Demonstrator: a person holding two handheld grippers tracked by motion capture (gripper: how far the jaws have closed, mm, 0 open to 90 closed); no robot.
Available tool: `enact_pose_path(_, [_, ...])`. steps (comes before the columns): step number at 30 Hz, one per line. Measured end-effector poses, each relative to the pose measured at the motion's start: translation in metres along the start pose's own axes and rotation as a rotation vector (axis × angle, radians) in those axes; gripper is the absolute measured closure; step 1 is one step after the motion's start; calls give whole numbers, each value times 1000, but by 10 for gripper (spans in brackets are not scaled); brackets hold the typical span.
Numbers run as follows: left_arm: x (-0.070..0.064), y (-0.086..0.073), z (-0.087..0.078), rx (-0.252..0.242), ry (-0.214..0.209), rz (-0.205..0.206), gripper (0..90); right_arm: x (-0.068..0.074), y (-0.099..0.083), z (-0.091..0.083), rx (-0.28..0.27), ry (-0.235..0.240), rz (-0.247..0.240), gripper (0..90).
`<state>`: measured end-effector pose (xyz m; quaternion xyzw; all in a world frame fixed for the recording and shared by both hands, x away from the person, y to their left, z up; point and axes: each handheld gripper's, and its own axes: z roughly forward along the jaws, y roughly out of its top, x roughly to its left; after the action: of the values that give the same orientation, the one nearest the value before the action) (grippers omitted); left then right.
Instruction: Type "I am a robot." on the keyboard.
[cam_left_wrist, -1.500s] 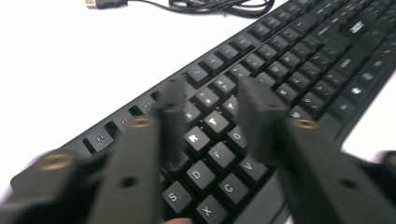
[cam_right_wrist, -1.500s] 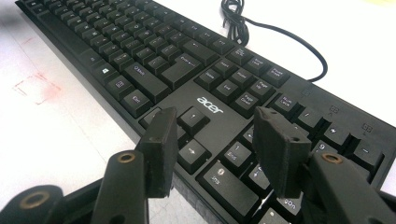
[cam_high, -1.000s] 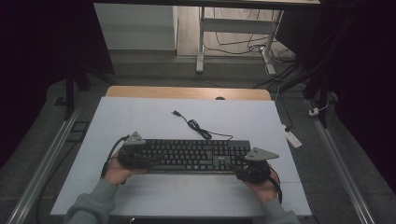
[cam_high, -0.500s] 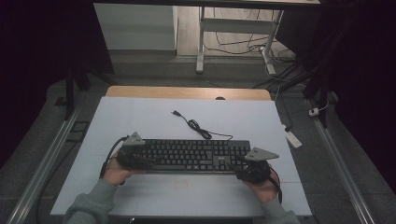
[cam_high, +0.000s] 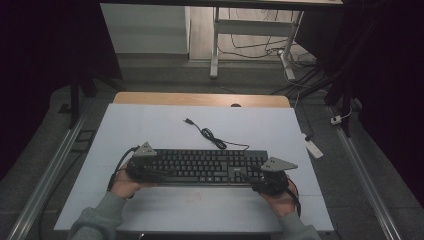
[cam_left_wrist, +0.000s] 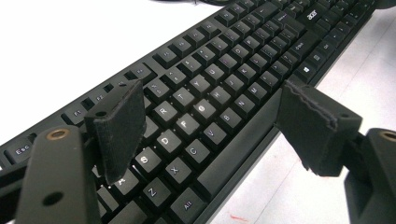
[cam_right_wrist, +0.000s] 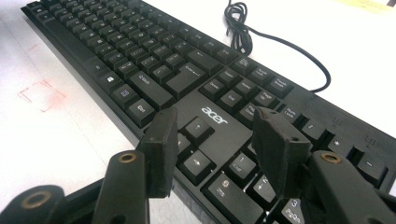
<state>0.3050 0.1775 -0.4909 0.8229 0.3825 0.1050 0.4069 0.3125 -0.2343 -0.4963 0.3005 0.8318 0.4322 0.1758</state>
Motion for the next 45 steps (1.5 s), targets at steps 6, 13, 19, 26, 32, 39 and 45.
enact_pose_path(6, [0, 0, 0, 2, -1, 3, 240, 4, 6, 2, -23, 18, -3, 534])
enact_pose_path(13, [0, 0, 1, 6, 1, 5, 238, 9, 14, 8, -22, 50, -10, 629])
enact_pose_path(19, [0, 0, 1, 6, 7, 5, 238, 18, 24, 19, -8, 98, -31, 806])
enact_pose_path(26, [1, 0, 2, 6, 11, 1, 238, 27, 35, 33, 11, 131, -48, 894])
enact_pose_path(32, [-1, 0, 3, 13, 10, 3, 237, 38, 48, 56, 25, 155, -60, 895])
enact_pose_path(39, [2, -2, 4, 19, 6, 1, 237, 49, 60, 92, 78, 171, -80, 894])
enact_pose_path(45, [2, -2, 4, 16, 5, 0, 237, 52, 70, 113, 96, 166, -82, 894])
